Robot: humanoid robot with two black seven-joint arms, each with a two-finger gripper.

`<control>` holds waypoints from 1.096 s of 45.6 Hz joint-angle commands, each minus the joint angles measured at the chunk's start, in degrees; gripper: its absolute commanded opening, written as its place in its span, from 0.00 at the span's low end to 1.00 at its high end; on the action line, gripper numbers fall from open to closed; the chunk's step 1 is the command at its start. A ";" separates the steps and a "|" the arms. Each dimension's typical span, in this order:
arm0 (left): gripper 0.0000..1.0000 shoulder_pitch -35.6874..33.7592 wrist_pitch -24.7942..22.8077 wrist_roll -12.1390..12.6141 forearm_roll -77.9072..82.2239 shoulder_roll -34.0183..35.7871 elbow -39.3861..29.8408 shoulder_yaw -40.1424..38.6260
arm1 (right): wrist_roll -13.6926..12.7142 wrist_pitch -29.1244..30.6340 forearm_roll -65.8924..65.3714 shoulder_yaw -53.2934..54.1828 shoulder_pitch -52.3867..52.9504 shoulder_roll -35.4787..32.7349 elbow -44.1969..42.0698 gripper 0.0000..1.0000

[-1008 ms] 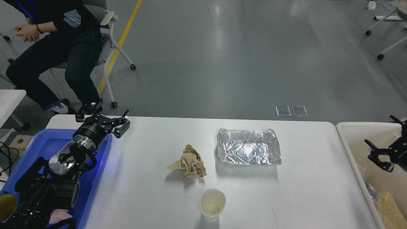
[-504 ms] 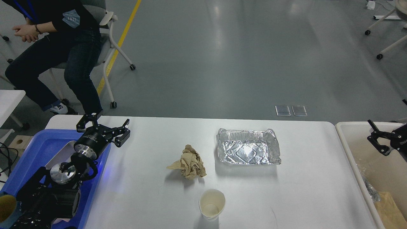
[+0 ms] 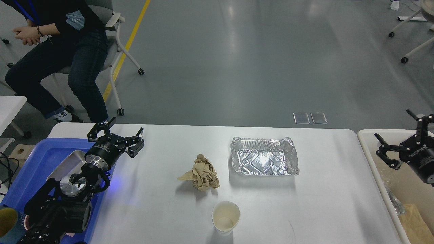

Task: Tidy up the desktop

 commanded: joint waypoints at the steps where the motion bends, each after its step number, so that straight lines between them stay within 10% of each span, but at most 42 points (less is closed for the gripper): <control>1: 1.00 -0.01 0.00 0.09 -0.06 0.08 0.00 0.00 | -0.01 0.02 -0.16 -6.05 0.62 -6.01 -0.01 1.00; 30: 1.00 -0.10 -0.17 0.44 0.11 0.52 0.09 0.79 | 0.07 13.46 -10.79 -13.53 0.44 -40.81 1.74 1.00; 50: 1.00 0.43 -0.26 0.80 0.11 0.51 0.17 1.93 | 0.25 22.95 -20.03 -13.53 3.34 -52.86 14.39 1.00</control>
